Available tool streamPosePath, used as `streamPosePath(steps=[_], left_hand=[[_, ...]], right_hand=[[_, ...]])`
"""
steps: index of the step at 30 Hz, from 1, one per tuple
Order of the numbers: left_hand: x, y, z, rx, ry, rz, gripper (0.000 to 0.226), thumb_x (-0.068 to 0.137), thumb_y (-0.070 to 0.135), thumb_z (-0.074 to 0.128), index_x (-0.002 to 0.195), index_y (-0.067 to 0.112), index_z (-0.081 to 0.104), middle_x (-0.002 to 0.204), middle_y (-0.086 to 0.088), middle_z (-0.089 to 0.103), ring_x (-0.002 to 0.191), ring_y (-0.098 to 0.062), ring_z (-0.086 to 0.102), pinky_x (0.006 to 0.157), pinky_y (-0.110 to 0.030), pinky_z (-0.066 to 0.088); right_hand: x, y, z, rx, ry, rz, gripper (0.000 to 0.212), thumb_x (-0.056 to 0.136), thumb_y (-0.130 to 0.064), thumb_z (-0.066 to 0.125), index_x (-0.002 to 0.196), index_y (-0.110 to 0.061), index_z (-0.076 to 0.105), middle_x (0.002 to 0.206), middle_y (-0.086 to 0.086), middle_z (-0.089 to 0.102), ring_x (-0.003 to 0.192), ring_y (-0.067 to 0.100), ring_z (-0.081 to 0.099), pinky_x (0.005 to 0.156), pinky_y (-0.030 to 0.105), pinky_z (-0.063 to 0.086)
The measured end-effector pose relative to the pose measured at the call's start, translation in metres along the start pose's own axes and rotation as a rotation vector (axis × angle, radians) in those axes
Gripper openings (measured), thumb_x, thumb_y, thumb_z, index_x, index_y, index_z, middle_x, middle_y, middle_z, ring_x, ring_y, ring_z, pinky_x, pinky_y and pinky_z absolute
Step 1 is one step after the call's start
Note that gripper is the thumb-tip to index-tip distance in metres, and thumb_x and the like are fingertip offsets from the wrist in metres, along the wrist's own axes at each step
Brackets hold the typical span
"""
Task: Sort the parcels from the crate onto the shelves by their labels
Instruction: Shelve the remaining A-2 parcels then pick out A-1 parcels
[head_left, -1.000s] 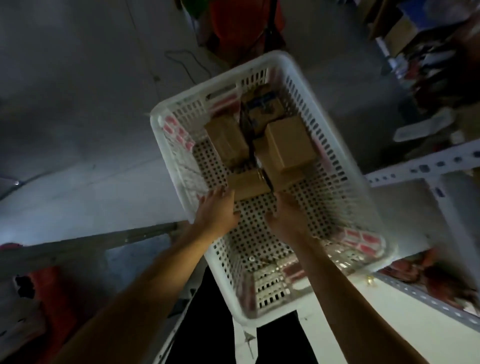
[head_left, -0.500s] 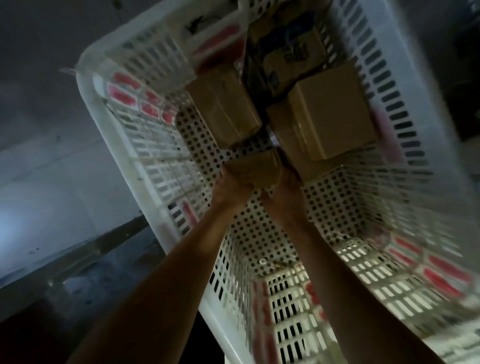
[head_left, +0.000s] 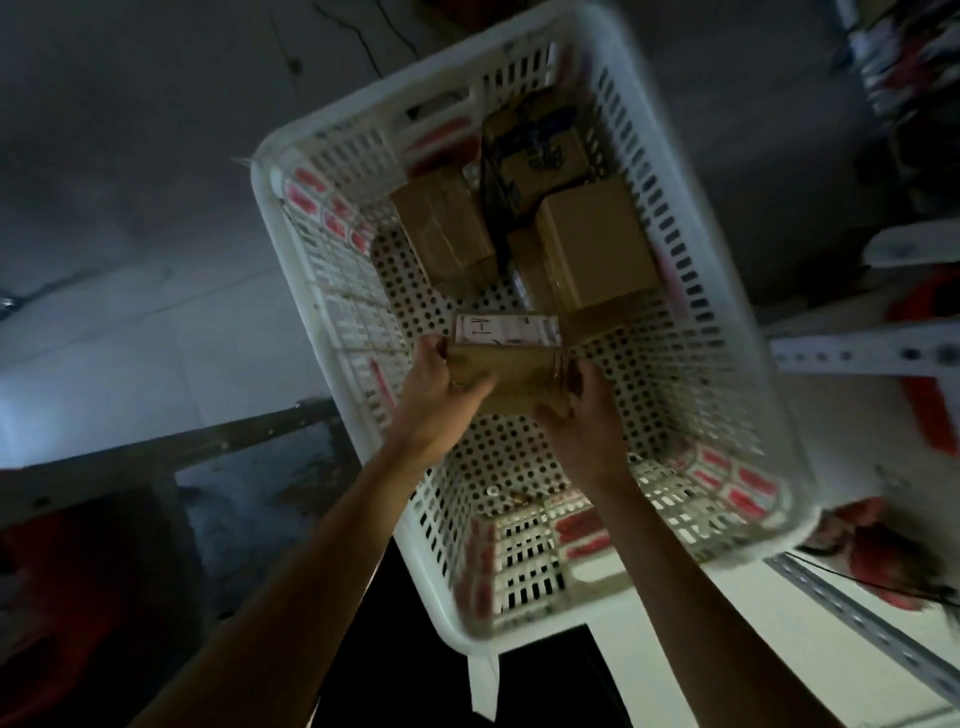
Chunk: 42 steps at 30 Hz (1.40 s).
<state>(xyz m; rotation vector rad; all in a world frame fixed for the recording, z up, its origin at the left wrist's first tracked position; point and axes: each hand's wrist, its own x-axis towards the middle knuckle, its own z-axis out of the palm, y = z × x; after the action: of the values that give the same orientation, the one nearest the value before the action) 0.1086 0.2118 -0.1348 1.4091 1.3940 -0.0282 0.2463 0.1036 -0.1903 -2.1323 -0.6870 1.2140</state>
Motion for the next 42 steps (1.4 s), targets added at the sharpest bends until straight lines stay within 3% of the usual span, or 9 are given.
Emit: streamPosePath(steps=[2, 4, 8, 11, 17, 24, 28, 36, 42], left_hand=[[-0.028, 0.012, 0.001, -0.031, 0.078, 0.089, 0.035, 0.094, 0.023, 0.066, 0.119, 0.021, 0.042, 0.120, 0.000, 0.059, 0.093, 0.008, 0.050, 0.078, 0.012, 0.023], [-0.051, 0.021, 0.003, -0.097, 0.145, 0.158, 0.033, 0.094, 0.028, 0.065, 0.122, 0.021, 0.050, 0.119, 0.002, 0.060, 0.104, -0.001, 0.056, 0.092, -0.011, 0.040], [-0.092, 0.038, 0.006, -0.086, 0.249, 0.203, 0.055, 0.092, 0.028, 0.068, 0.142, 0.017, 0.047, 0.128, 0.000, 0.053, 0.119, -0.014, 0.050, 0.099, -0.031, 0.042], [-0.124, 0.054, 0.003, -0.231, 0.228, 0.211, 0.063, 0.086, 0.019, 0.073, 0.142, 0.018, 0.044, 0.128, 0.002, 0.056, 0.119, -0.015, 0.053, 0.089, -0.020, 0.044], [-0.162, 0.068, -0.008, -0.411, -0.028, 0.317, 0.119, 0.059, 0.030, 0.087, 0.151, 0.050, 0.013, 0.134, 0.004, 0.057, 0.120, -0.013, 0.059, 0.095, -0.038, 0.055], [-0.185, 0.078, -0.020, -0.526, -0.134, 0.385, 0.091, 0.061, 0.013, 0.087, 0.132, 0.033, 0.032, 0.113, 0.010, 0.068, 0.114, -0.023, 0.065, 0.095, -0.059, 0.052], [-0.203, 0.085, -0.016, -0.615, -0.138, 0.407, 0.074, 0.061, 0.030, 0.085, 0.123, 0.026, 0.044, 0.115, 0.002, 0.070, 0.107, -0.024, 0.069, 0.087, -0.055, 0.057], [-0.222, 0.081, -0.004, -0.410, -0.259, 0.454, 0.065, 0.070, 0.064, 0.069, 0.131, 0.058, 0.047, 0.132, 0.017, 0.060, 0.125, -0.016, 0.055, 0.104, -0.055, 0.046], [-0.249, 0.070, 0.026, -0.126, -0.401, 0.624, 0.059, 0.095, 0.035, 0.063, 0.147, 0.037, 0.036, 0.137, 0.018, 0.054, 0.118, 0.010, 0.051, 0.100, -0.018, 0.044]], right_hand=[[-0.024, -0.018, -0.021, 0.051, 0.000, -0.033, 0.059, 0.088, -0.015, 0.073, 0.138, -0.012, 0.043, 0.126, 0.000, 0.057, 0.111, 0.012, 0.055, 0.087, 0.025, 0.044], [-0.047, -0.032, -0.041, 0.097, -0.007, -0.085, 0.057, 0.089, -0.012, 0.072, 0.136, -0.009, 0.041, 0.120, -0.002, 0.057, 0.098, 0.006, 0.058, 0.080, 0.014, 0.047], [-0.089, -0.051, -0.080, 0.160, -0.024, -0.172, 0.051, 0.087, -0.025, 0.076, 0.121, -0.024, 0.038, 0.105, -0.019, 0.055, 0.087, -0.009, 0.055, 0.061, -0.004, 0.038], [-0.119, -0.062, -0.100, 0.233, 0.019, -0.228, 0.059, 0.079, -0.042, 0.080, 0.122, -0.028, 0.042, 0.110, -0.018, 0.058, 0.091, -0.019, 0.058, 0.065, -0.002, 0.042], [-0.161, -0.079, -0.124, 0.360, 0.122, -0.330, 0.060, 0.087, -0.019, 0.075, 0.140, -0.022, 0.046, 0.120, -0.021, 0.055, 0.101, -0.021, 0.054, 0.076, 0.003, 0.045], [-0.198, -0.102, -0.123, 0.485, 0.174, -0.414, 0.060, 0.090, -0.007, 0.071, 0.142, -0.020, 0.045, 0.120, -0.008, 0.066, 0.111, 0.002, 0.065, 0.089, 0.023, 0.056], [-0.216, -0.110, -0.114, 0.544, 0.297, -0.415, 0.078, 0.094, -0.015, 0.064, 0.157, -0.020, 0.019, 0.141, -0.001, 0.057, 0.126, 0.006, 0.058, 0.101, 0.031, 0.053], [-0.272, -0.093, -0.097, 0.502, 0.388, -0.455, 0.064, 0.092, -0.025, 0.068, 0.140, -0.052, 0.033, 0.127, -0.035, 0.060, 0.123, -0.005, 0.056, 0.097, 0.030, 0.052], [-0.314, -0.043, -0.095, 0.557, 0.552, -0.343, 0.067, 0.081, -0.044, 0.072, 0.140, -0.055, 0.040, 0.131, -0.030, 0.058, 0.121, -0.006, 0.056, 0.090, 0.027, 0.057]])
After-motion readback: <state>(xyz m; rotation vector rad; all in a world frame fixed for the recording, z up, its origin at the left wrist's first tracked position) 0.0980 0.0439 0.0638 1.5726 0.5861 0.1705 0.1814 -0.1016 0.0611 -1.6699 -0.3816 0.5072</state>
